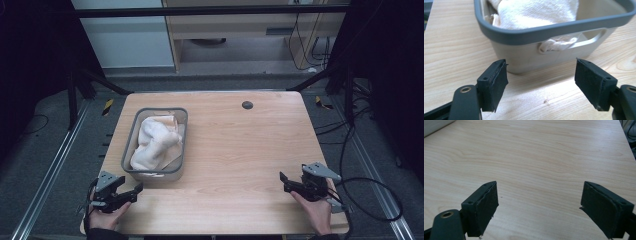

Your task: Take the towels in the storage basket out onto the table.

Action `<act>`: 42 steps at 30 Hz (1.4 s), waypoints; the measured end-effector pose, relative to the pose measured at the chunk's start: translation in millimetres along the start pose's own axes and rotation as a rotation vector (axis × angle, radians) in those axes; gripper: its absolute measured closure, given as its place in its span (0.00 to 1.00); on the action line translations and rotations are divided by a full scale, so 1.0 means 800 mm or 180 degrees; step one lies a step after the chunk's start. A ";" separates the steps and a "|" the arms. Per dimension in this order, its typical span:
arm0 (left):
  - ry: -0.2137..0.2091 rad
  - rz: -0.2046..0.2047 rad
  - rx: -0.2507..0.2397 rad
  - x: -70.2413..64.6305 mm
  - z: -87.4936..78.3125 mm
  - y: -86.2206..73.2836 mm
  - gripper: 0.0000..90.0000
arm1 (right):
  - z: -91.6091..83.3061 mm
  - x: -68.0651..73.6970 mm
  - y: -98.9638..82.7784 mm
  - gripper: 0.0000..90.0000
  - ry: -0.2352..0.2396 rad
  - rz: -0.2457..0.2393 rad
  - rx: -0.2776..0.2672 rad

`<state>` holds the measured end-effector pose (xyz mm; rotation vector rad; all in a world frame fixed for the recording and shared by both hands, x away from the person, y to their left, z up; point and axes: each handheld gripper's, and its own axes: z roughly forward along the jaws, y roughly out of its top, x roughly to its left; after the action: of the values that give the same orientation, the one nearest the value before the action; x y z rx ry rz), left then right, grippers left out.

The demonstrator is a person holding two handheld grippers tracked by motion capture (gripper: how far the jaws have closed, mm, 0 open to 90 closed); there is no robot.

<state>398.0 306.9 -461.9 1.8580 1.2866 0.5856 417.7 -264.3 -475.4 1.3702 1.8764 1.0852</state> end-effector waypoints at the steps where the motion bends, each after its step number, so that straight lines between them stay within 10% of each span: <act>1: -0.0001 0.0001 -0.0027 -0.002 -0.001 0.001 0.28 | -0.002 0.001 -0.001 0.16 -0.0007 -0.0049 -0.0020; 42: -0.0177 0.0135 -0.0483 -0.017 -0.041 0.059 0.28 | -0.007 0.008 -0.006 0.15 0.0030 -0.0142 0.0012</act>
<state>395.1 297.1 -403.3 1.7677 1.1373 0.6319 408.7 -260.6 -476.4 1.3212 1.9077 1.0682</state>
